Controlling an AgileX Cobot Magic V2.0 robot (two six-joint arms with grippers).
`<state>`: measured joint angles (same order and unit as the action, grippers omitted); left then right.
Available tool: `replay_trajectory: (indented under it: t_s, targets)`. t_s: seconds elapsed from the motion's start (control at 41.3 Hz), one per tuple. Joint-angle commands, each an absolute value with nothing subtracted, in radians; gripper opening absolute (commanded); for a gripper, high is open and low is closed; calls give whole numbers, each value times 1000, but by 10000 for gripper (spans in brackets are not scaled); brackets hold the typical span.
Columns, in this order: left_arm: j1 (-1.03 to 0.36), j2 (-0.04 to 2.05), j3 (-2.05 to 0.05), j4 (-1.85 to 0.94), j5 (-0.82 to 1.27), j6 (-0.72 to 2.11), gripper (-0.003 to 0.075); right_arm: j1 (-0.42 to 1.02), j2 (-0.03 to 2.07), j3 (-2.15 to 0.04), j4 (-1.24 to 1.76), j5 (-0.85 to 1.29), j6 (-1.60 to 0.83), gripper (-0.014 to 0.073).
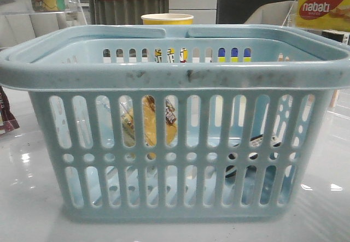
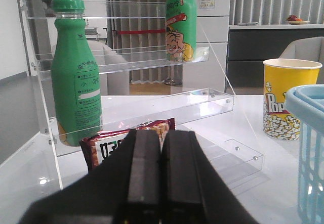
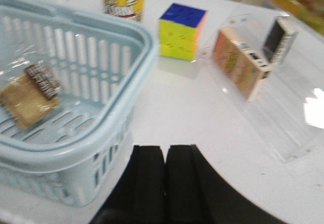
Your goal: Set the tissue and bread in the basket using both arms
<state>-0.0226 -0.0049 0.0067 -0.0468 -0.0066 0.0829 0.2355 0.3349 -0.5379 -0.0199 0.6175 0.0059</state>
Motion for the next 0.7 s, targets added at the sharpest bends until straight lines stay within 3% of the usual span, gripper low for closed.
replay_trajectory:
  t_s: [0.0, 0.218, 0.436, 0.678]
  targets:
    - [-26, -21, 13, -47, -98, 76, 93, 124, 237, -450, -31, 420, 0, 58]
    - [-26, -21, 13, -47, -98, 76, 93, 14, 23, -182, -15, 225, 0, 58]
    - [-26, -21, 13, -47, -98, 76, 93, 7, -31, 11, 41, 6, 0, 58]
    - [-26, -21, 13, -47, -98, 76, 93, 7, -31, 23, 60, -19, 0, 58]
